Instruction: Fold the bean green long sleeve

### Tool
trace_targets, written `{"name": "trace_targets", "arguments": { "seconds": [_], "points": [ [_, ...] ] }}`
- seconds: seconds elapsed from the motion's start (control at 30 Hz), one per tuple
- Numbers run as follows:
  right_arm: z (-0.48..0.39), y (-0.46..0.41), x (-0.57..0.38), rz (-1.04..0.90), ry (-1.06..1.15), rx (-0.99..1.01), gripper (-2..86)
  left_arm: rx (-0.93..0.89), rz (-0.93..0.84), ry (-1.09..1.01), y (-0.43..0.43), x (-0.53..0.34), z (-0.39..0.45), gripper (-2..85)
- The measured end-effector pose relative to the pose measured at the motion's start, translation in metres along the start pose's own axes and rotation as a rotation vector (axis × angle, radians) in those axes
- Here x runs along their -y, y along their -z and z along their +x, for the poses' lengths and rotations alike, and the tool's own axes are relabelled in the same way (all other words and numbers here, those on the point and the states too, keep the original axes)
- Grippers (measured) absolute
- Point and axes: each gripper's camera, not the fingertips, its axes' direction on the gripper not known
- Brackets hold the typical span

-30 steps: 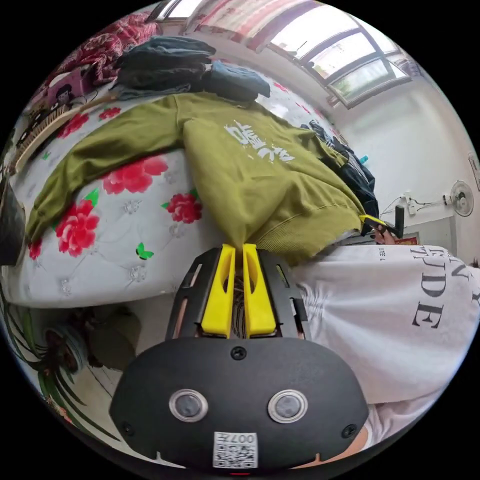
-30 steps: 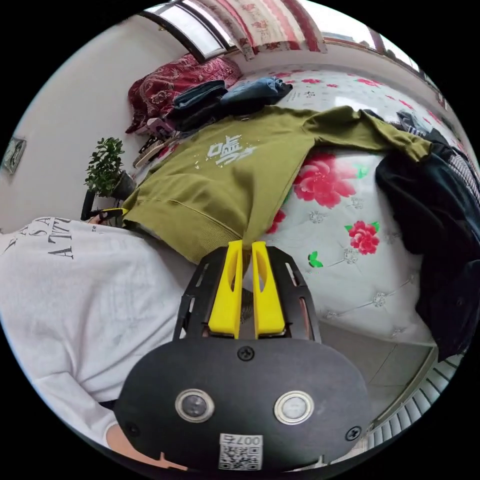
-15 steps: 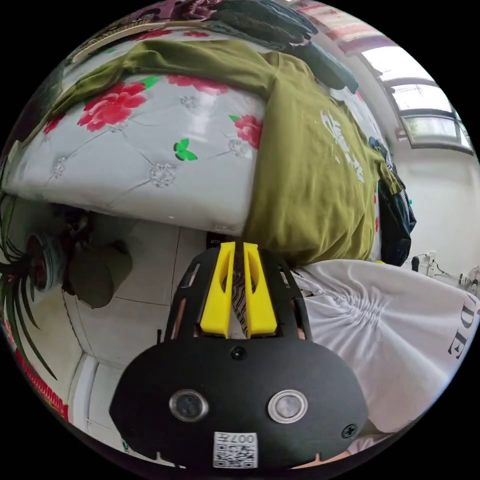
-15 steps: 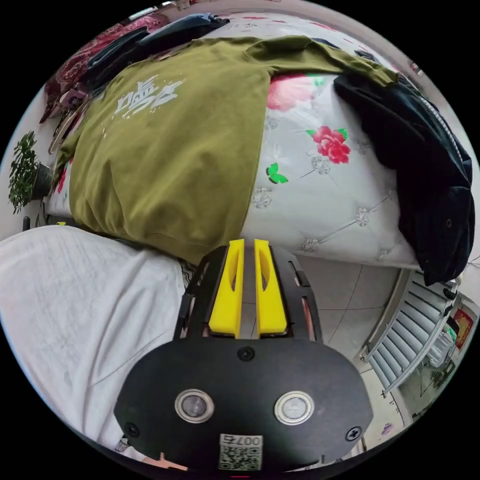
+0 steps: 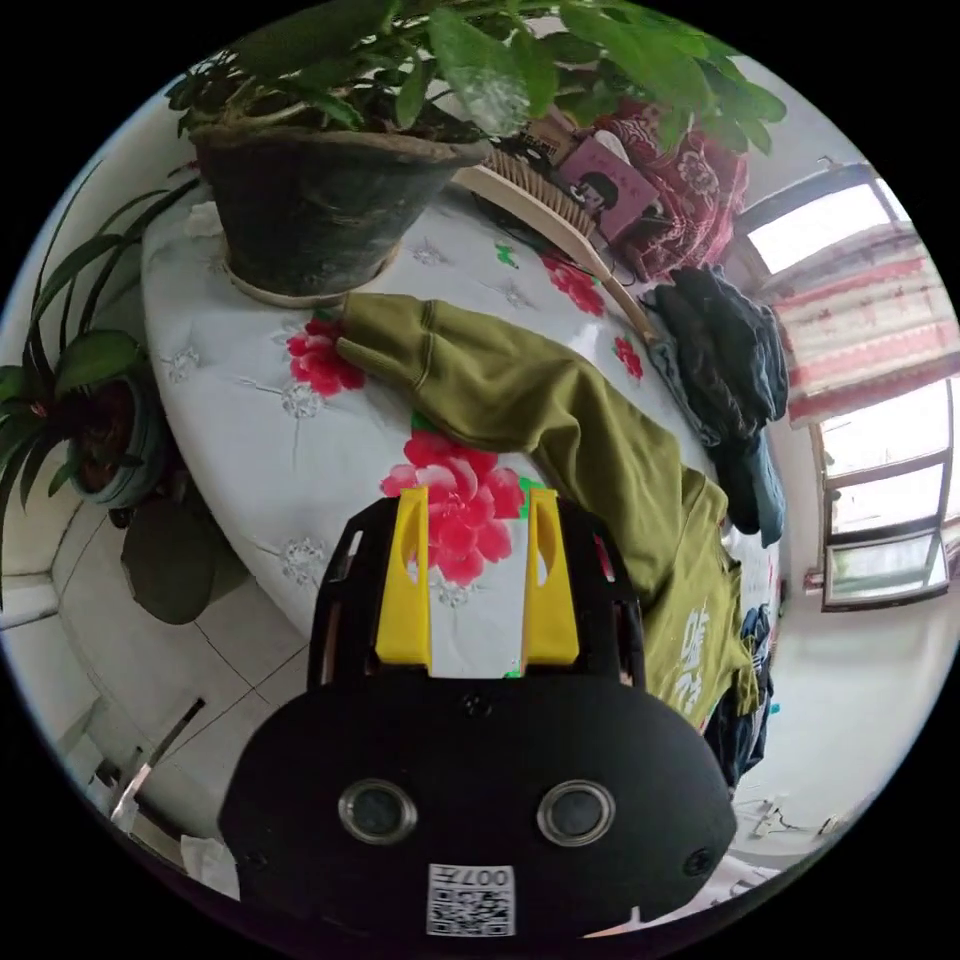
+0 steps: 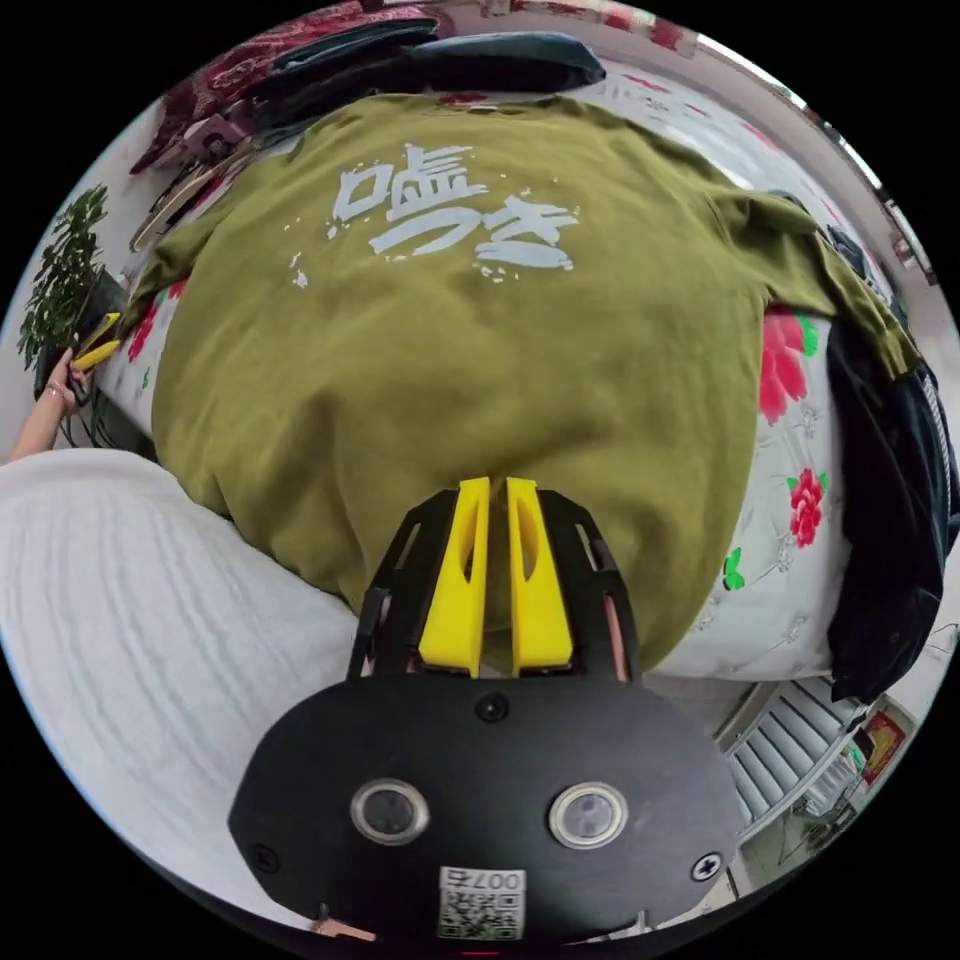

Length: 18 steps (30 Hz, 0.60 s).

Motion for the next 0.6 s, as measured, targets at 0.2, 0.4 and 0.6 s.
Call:
{"name": "trace_targets", "arguments": {
  "seconds": [0.2,0.4,0.6],
  "points": [
    [-0.041,-0.007,0.002,-0.029,0.104,-0.213,0.3,-0.091,-0.004,0.164,-0.035,0.060,-0.035,11.7],
    [-0.053,-0.008,0.009,-0.063,0.045,-0.273,0.1,-0.172,0.044,0.262,-0.052,0.066,-0.047,2.7],
    [-0.038,-0.002,0.011,-0.061,-0.043,-0.196,0.1,-0.418,0.034,-0.299,-0.042,0.041,0.090,1.2]
  ]
}}
